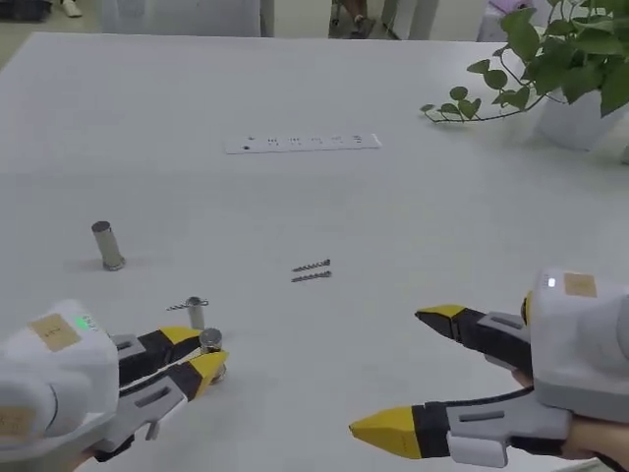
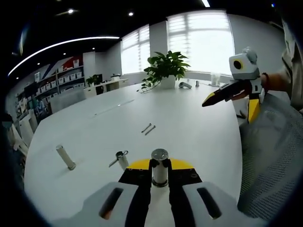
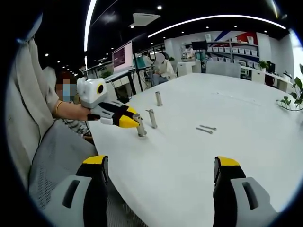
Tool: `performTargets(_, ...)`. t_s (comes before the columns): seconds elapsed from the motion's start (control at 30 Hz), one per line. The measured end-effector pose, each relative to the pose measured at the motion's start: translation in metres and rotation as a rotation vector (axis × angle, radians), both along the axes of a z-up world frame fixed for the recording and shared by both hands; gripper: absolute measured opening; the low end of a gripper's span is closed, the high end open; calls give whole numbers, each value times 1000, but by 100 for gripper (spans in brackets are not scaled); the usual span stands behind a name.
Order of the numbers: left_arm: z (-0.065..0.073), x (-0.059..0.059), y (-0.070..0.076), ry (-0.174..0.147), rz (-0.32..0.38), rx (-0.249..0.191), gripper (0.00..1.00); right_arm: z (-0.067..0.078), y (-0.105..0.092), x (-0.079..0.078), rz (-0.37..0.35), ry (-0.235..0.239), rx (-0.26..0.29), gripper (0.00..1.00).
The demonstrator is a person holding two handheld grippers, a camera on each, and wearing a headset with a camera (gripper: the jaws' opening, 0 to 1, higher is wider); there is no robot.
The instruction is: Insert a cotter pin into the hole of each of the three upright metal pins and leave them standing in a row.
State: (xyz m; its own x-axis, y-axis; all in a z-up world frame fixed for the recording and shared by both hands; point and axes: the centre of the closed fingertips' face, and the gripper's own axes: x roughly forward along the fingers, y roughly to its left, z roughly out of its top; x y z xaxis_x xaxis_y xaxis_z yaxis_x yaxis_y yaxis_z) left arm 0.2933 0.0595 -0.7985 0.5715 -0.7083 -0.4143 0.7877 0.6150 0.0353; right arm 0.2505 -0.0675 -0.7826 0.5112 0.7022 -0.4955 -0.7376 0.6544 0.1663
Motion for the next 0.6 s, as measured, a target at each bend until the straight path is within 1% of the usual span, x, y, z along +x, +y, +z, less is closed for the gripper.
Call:
performTargets(0.2, -5, 2, -15, 5, -38, -12, 10, 0, -4, -1, -12, -1, 0, 94)
performTargets(0.3, -9, 1, -24, 0, -63, -2, 10, 0, -5, -2, -15, 2, 1, 93)
performTargets(0.37, -12, 2, -29, 4, -73, -3, 10, -1, -6, -3, -16, 4, 2, 93)
performTargets(0.43, -14, 2, -34, -6, -92, 3, 10, -2, -7, -4, -18, 10, 1, 92)
performTargets(0.5, -17, 3, -38, -3, -95, 0, 10, -2, -7, -4, -22, 7, 1, 92)
performTargets(0.53, -18, 2, -41, 3, -99, -6, 10, -2, -7, -4, -24, 8, 3, 92)
performTargets(0.6, -20, 1, -45, -2, -111, -6, 10, -3, -8, -4, -28, 8, 7, 92)
